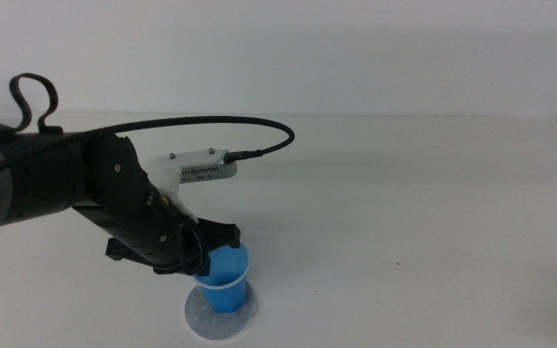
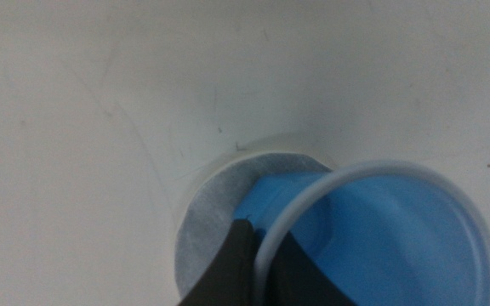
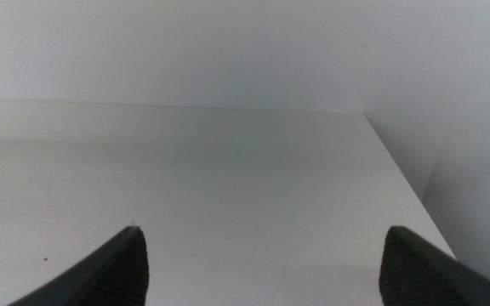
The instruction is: Place an empty cup on a cup mat.
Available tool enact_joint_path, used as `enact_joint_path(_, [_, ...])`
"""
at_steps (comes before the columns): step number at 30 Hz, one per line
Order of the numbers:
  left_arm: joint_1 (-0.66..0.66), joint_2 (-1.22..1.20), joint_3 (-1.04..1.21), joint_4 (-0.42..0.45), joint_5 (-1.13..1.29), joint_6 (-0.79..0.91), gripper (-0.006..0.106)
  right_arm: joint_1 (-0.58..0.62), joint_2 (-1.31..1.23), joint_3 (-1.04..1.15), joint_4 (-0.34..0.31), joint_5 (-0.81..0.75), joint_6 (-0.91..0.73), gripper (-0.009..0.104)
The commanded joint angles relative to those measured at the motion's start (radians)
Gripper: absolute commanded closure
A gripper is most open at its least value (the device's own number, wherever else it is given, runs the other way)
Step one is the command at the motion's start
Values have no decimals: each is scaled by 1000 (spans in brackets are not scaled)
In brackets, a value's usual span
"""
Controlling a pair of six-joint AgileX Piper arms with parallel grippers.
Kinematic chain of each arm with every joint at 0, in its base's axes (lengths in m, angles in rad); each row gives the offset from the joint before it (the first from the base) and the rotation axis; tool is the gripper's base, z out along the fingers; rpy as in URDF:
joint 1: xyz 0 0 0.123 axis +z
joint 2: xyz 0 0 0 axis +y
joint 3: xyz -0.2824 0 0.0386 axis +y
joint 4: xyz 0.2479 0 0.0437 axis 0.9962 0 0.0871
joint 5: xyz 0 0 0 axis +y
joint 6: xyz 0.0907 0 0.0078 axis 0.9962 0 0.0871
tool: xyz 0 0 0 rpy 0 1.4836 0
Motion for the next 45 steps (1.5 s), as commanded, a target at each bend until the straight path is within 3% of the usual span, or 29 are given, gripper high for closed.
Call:
enact_joint_path(1, [-2,5,4,-22,-10,16,99,2,-5,3,-7,-7,-4,2])
enact_joint_path(3, [-2,5,2,-29,-2,21,92,2,-5,3,-7,-7,-4,2])
enact_joint_path(6, [-2,5,-9,-27,33,43,69,2,-5,3,-7,-7,-4,2])
enact_joint_path(11, [5,-32,-60,9,187,120,6,2,-5,3,-7,-7,-4,2])
enact_joint_path(15, [22,-183,-80,62,261,105,7,2,-5,3,-7,-7,-4,2])
enact_joint_path(19, [22,-471,-73,269,387,-59,7,2,-5,3,-7,-7,-4,2])
enact_joint_path(23, [22,-643,-37,390,410,-86,7,2,-5,3,-7,-7,-4,2])
enact_joint_path(30, [42,-908,174,479,210,-40,7,2,-5,3,-7,-7,-4,2])
enact_joint_path(32, [116,-986,282,406,55,-7,7,2,-5,3,-7,-7,-4,2])
enact_joint_path(36, [280,-1170,503,178,-266,269,7,2,-5,3,-7,-7,-4,2])
enact_joint_path(39, [364,-1320,625,55,-322,380,7,2,-5,3,-7,-7,-4,2])
enact_joint_path(45, [427,-1586,775,13,-292,470,7,2,-5,3,-7,-7,-4,2])
